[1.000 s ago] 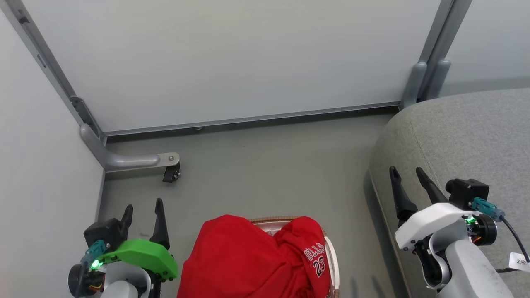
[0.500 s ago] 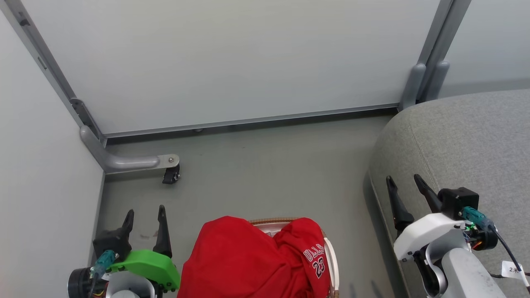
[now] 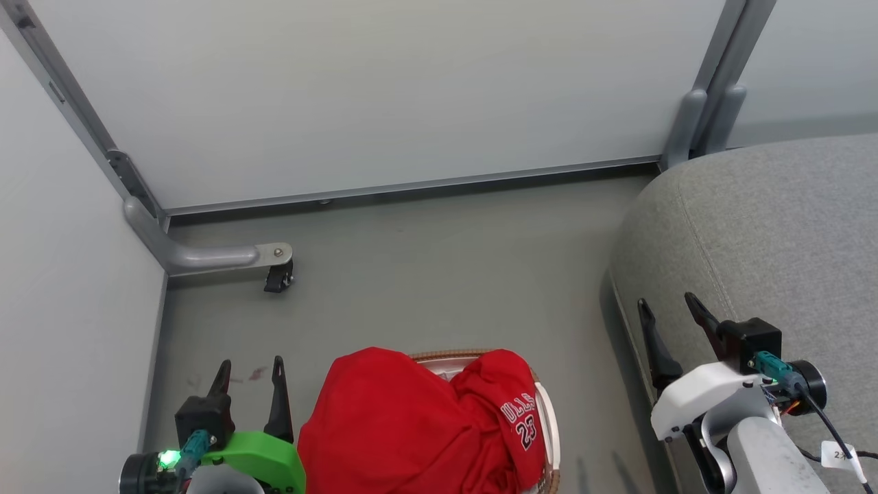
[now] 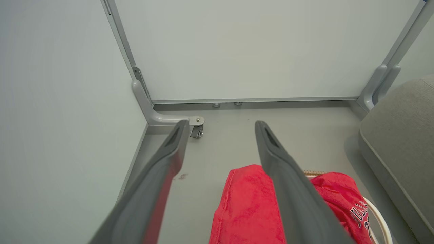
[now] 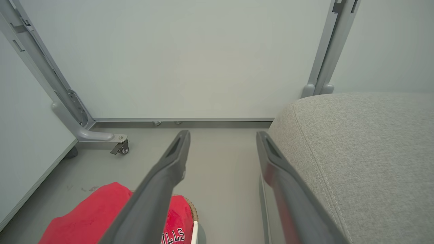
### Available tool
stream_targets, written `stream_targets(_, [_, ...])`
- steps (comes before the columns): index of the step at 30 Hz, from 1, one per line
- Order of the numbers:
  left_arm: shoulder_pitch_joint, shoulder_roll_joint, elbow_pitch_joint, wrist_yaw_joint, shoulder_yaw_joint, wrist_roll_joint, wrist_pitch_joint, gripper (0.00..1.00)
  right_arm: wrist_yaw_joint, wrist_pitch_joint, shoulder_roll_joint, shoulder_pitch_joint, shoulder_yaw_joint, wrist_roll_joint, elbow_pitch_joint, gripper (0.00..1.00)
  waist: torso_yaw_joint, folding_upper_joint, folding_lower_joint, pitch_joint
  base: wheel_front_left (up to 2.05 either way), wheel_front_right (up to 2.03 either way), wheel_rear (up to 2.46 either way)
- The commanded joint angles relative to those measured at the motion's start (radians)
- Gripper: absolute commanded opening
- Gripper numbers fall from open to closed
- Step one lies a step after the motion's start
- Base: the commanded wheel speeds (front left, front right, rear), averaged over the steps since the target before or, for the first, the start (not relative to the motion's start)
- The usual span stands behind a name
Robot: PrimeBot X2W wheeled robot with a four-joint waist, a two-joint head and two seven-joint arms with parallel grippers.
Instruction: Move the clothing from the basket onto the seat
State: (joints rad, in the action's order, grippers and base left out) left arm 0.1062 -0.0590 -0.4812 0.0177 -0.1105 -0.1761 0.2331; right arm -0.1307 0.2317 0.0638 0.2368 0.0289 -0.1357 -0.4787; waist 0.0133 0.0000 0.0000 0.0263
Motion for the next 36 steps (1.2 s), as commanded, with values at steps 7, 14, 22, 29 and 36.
stream_targets(7, [0.094,0.006,-0.041,0.027,-0.017,0.043,0.019,1.0,0.0,0.021,-0.002,0.08,0.022,0.065,0.036,1.0,-0.044,0.0,0.0,0.156,0.0,0.0,0.0])
stream_targets(14, [0.207,0.007,-0.094,0.057,-0.063,0.063,0.032,1.0,0.0,0.033,-0.008,0.164,0.044,0.105,0.083,1.0,-0.09,0.0,0.0,0.31,0.0,0.0,0.0])
stream_targets(22, [0.341,0.006,-0.154,0.087,-0.13,0.051,0.032,1.0,0.0,0.035,-0.011,0.26,0.076,0.097,0.147,1.0,-0.146,0.0,0.0,0.475,0.0,0.0,0.0])
stream_targets(29, [0.422,0.005,-0.214,0.105,-0.204,0.083,0.031,1.0,0.0,0.035,-0.012,0.33,0.11,0.056,0.207,1.0,-0.19,0.0,0.0,0.594,0.0,0.0,0.0])
stream_targets(36, [0.456,0.005,-0.284,0.112,-0.292,0.083,0.031,1.0,0.0,0.035,-0.012,0.372,0.124,0.032,0.256,1.0,-0.22,0.0,0.0,0.69,0.0,0.0,0.0])
